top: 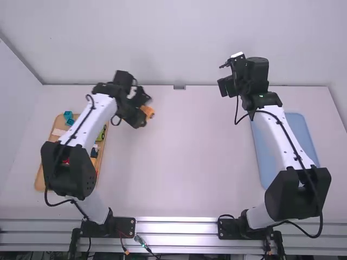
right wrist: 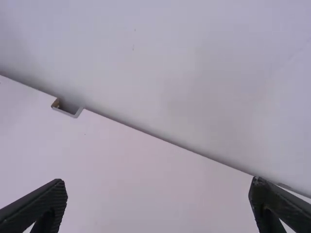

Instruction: Assemble lego blocks to make yellow taxi

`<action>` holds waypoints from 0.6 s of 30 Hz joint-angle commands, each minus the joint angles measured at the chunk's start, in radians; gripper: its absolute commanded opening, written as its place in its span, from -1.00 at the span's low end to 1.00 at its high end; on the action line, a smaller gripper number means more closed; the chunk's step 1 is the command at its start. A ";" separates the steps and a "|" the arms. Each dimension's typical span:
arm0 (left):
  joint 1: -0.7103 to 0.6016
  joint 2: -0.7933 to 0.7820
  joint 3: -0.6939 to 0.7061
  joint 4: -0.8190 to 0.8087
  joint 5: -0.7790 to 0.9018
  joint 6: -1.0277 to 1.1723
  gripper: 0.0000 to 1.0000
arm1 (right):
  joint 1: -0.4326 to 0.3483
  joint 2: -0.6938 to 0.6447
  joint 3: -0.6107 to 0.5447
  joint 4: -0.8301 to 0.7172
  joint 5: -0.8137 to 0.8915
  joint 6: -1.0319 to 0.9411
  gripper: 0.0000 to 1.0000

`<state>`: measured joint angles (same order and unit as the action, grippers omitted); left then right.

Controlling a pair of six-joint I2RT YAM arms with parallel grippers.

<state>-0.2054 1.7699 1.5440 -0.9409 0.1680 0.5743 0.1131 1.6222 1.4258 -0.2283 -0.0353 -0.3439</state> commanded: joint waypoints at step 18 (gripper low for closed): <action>-0.415 0.095 -0.433 0.425 -0.050 0.359 -0.31 | -0.002 -0.005 0.037 -0.090 -0.017 0.002 0.98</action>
<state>-0.6342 1.8698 1.1217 -0.5190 0.0742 0.9325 0.1131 1.6222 1.4261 -0.3180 -0.0486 -0.3443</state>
